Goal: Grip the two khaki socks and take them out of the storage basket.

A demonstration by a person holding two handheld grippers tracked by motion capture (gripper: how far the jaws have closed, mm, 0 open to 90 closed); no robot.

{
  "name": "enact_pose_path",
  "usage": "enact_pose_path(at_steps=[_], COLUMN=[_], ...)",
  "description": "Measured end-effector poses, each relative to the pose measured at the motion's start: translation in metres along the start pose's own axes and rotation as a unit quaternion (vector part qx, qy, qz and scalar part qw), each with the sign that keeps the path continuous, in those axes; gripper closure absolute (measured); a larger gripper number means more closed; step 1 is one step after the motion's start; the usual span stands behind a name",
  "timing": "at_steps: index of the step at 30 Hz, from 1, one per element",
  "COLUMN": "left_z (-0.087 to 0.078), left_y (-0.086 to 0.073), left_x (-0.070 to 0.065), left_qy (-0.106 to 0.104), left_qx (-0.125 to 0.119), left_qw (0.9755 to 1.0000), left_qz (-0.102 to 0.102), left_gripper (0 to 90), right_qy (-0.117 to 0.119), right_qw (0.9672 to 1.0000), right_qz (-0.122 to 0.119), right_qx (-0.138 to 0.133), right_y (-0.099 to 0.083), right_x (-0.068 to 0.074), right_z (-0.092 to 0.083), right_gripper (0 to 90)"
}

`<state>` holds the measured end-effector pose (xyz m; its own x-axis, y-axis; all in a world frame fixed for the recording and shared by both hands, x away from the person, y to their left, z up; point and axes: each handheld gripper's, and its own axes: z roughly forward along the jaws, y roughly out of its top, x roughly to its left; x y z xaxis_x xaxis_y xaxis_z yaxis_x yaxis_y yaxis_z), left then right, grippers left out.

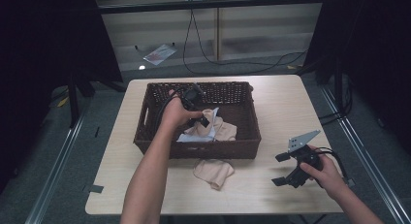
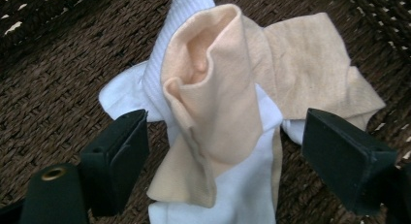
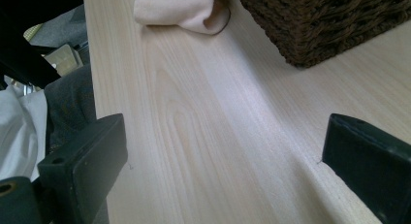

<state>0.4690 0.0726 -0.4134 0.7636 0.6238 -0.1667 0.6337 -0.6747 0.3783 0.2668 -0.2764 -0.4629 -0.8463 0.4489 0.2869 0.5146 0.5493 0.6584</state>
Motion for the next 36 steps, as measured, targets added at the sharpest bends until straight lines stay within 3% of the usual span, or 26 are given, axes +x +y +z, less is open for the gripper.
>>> enact_pose_path(at_steps=[9,17,22,28,36], left_z=[0.007,0.013,0.015,0.014,0.006], left_y=[0.002,0.003,0.003,0.002,0.003], left_x=[0.004,0.007,0.007,0.007,0.003], left_qy=[-0.007,0.001,0.002,-0.006,-0.012], left_qx=[-0.001,0.001,0.002,0.006,0.014], left_qw=[0.9999,0.9999,0.9999,0.9995,0.9993], left_qz=[-0.008,-0.013,-0.014,-0.030,-0.031], left_gripper=[33.5,49.4,62.2,79.8,83.4], right_qy=[0.000,0.000,0.001,0.002,0.002], right_qw=[1.0000,1.0000,1.0000,1.0000,1.0000], right_qz=[0.000,-0.004,-0.005,-0.004,-0.004], right_qx=[-0.001,-0.002,-0.002,-0.004,-0.003], right_y=[0.001,0.001,0.001,0.002,0.002], right_x=[0.001,0.001,0.001,0.001,0.001], right_z=[-0.001,-0.001,-0.001,-0.001,-0.001], right_gripper=[1.6,1.6,1.6,1.6,1.6])
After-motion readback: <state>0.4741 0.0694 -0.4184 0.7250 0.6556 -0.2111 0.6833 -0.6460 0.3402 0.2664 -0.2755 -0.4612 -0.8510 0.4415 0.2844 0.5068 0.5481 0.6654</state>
